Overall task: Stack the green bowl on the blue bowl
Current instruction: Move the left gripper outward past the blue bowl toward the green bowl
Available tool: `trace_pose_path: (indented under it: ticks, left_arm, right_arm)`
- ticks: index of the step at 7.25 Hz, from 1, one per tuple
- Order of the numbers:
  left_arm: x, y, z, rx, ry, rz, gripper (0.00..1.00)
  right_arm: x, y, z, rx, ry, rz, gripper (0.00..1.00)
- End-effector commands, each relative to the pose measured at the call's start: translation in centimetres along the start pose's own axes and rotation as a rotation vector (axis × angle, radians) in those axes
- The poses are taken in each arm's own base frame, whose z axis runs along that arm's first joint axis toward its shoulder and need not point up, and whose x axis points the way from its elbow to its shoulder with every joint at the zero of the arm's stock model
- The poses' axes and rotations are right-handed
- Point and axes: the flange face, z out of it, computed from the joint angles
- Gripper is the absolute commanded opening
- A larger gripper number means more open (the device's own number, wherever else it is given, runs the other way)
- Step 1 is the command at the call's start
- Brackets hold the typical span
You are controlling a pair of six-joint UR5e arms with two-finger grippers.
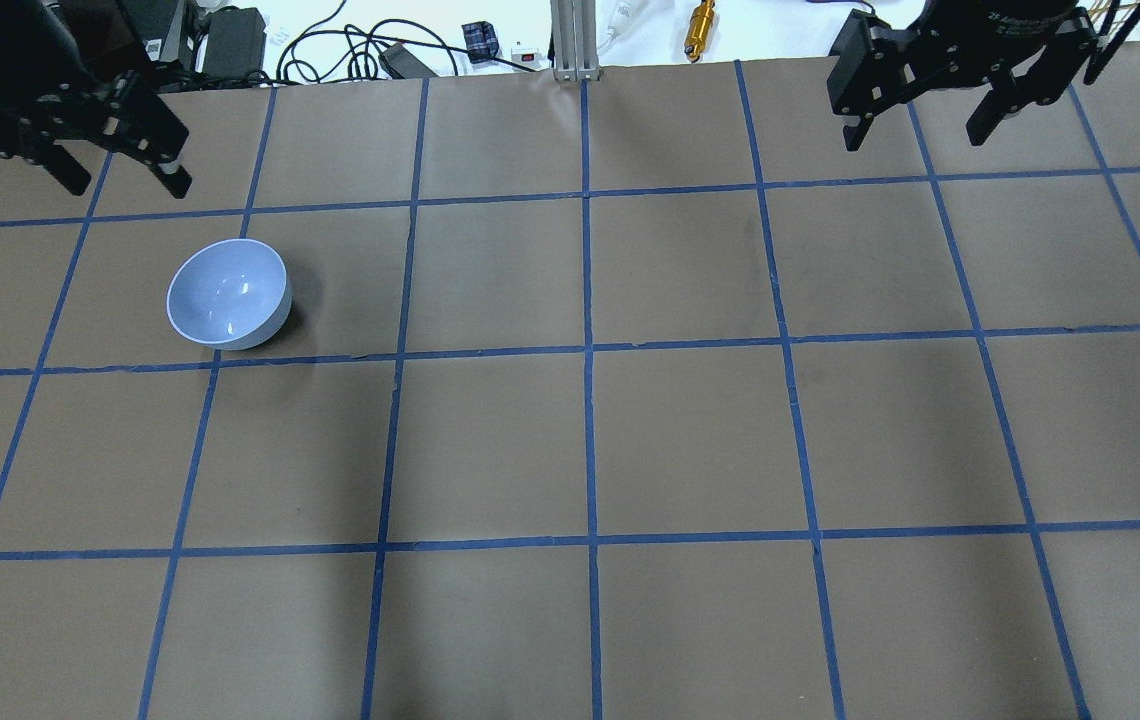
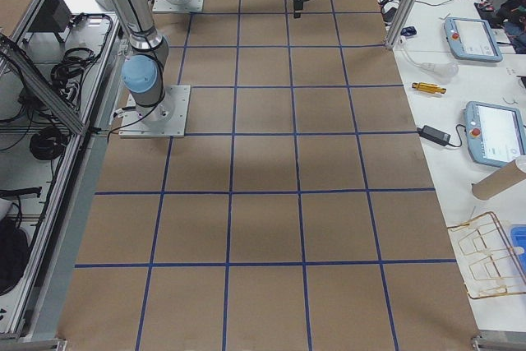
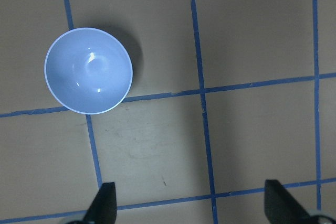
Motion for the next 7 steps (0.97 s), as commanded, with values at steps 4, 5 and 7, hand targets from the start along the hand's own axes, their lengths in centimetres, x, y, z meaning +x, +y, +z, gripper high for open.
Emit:
trace_pose_path:
  ticks: [4,5,7]
  left_arm:
    - [-29.0,4.8,6.4,-0.100,-0.106,0.720,1.00]
    - [-34.7,6.0,8.8,-0.099,-0.138,0.871,1.00]
    - [-42.8,7.4,11.7,-0.101,-0.116,1.083,1.00]
  right_arm:
    - [0.0,0.0,0.0,0.000,0.000,0.000,1.00]
    - [0.0,0.0,0.0,0.000,0.002,0.000,1.00]
    - [0.0,0.1,-0.1,0.001,0.000,0.000,1.00]
